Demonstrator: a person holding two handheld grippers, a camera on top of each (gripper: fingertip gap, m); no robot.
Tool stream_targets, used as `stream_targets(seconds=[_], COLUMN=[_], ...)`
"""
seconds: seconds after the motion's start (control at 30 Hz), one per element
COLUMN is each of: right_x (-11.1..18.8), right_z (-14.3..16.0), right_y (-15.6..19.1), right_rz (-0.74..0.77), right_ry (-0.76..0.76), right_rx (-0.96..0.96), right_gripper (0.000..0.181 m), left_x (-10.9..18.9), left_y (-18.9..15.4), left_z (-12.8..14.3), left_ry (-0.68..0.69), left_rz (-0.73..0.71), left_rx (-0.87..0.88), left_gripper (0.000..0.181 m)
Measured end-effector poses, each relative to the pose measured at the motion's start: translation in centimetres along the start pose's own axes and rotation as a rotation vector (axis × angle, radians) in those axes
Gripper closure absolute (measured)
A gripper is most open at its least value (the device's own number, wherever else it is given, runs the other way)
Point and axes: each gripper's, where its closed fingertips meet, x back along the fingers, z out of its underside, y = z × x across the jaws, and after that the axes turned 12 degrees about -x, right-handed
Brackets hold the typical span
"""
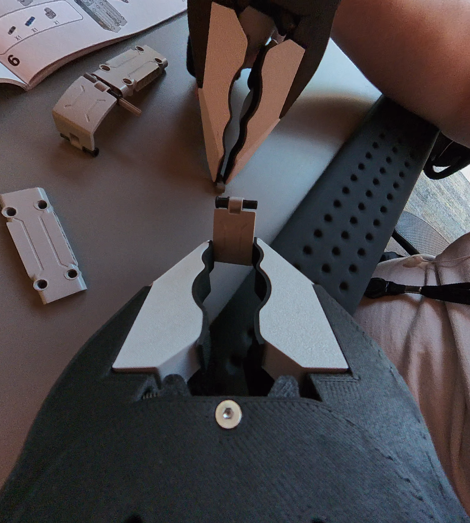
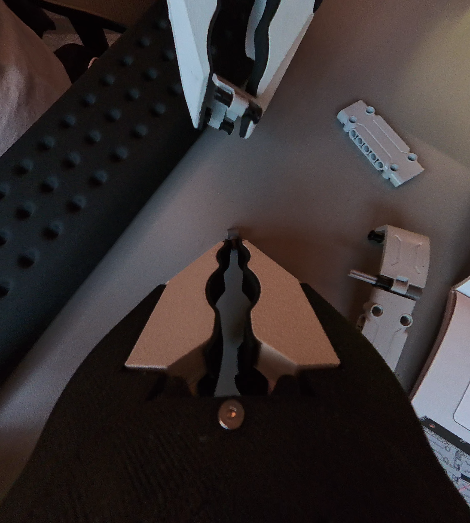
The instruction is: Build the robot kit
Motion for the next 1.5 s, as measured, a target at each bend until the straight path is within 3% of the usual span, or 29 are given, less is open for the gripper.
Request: stream_targets(seconds=[0.1,0.23,0.47,0.6,1.0,1.27,1.5], right_x=[0.1,1.9,0.8,0.3,-0.4,-0.8,-0.6], right_z=[-0.3,-3.6,-1.5,-3.5,-3.6,-3.6,-3.7], right_y=[-0.1,1.5,1.1,1.6,0.5,0.3,0.2], right_rz=[0.037,-0.003,0.149,0.169,0.322,0.325,0.327], right_ry=[-0.002,-0.163,-0.099,-0.19,-0.201,-0.217,-0.229], right_rx=[0.046,0.006,-0.091,-0.123,-0.027,-0.01,-0.006], right_gripper=[0.177,0.178,0.178,0.178,0.178,0.178,0.178], left_x=[-0.3,-1.0,-1.9,-2.0,-2.6,-2.6,-2.0], left_y=[0.4,1.5,2.6,2.7,2.0,1.8,1.4], left_z=[-0.4,0.1,1.5,1.6,1.2,0.8,0.4], left_ry=[-0.013,0.04,0.252,0.325,0.199,0.162,0.1], left_rz=[-0.008,-0.074,-0.131,-0.154,-0.151,-0.163,-0.077], left_rx=[0.018,0.002,-0.123,-0.185,-0.182,-0.205,-0.197], left_gripper=[0.156,0.156,0.156,0.156,0.155,0.148,0.14])
